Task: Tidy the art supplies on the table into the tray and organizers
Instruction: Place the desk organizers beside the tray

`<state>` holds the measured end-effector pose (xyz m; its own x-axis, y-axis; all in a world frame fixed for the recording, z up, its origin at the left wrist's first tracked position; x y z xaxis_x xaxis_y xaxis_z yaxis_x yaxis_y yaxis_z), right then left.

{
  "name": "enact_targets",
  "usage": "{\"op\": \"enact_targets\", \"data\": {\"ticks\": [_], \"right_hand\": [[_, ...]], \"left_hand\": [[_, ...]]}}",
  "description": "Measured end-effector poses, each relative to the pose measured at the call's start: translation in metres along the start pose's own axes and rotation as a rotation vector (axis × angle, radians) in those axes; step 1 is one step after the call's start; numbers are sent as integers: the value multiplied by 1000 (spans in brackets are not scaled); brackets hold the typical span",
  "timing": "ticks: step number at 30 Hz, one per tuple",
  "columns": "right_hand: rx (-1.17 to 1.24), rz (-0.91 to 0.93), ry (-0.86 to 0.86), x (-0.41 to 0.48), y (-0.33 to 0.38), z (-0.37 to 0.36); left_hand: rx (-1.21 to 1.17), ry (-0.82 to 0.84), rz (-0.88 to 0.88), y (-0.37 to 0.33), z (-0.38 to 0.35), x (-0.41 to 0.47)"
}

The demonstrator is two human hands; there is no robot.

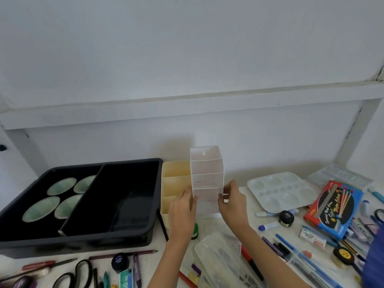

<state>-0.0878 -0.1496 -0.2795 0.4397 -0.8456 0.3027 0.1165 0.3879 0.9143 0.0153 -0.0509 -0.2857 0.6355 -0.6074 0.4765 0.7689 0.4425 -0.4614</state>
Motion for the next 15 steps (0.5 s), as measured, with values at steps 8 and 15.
{"op": "enact_targets", "data": {"ticks": [8, 15], "right_hand": [[-45, -58, -41, -2, 3, -4], [104, -243, 129, -7, 10, 22]], "left_hand": [[24, -11, 35, 1, -5, -3], [-85, 166, 52, -1, 20, -15]]}}
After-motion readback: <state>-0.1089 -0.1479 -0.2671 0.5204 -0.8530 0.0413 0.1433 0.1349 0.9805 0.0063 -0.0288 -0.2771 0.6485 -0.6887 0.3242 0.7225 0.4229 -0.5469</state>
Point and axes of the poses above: each hand's wrist, its own x-axis towards the middle knuckle, its own z-axis out of the back of the hand, y = z × x, the point moved 1 cm from there along x, towards the middle knuckle, and after that the axes turned 12 degrees about x, right-handed, at the moved point
